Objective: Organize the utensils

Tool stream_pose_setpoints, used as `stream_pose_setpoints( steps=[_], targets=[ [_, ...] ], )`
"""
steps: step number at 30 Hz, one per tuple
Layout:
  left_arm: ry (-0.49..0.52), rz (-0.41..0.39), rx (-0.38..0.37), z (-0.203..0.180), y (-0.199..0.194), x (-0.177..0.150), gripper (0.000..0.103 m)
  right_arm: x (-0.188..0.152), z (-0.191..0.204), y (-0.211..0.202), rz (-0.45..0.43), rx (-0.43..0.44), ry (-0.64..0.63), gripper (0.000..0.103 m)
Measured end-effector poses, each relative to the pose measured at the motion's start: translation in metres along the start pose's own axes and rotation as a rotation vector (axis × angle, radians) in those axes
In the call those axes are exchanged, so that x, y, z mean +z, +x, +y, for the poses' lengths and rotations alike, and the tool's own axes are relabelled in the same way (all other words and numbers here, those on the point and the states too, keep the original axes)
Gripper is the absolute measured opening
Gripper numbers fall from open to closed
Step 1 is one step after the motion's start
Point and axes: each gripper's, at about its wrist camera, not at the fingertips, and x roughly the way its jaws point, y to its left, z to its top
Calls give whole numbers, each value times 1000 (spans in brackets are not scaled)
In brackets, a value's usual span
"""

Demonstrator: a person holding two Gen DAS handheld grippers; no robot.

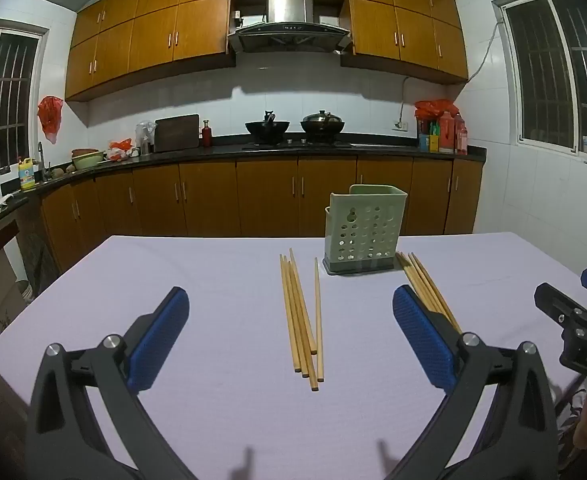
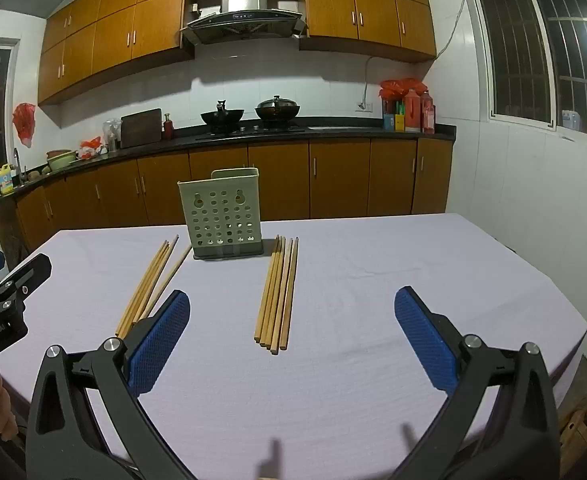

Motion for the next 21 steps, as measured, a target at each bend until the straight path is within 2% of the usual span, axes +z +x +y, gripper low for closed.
stream_pose_setpoints(
  steps=[21],
  targets=[
    [9,-4,3,0,0,0,99,-1,1,1,0,2,3,101]
  ],
)
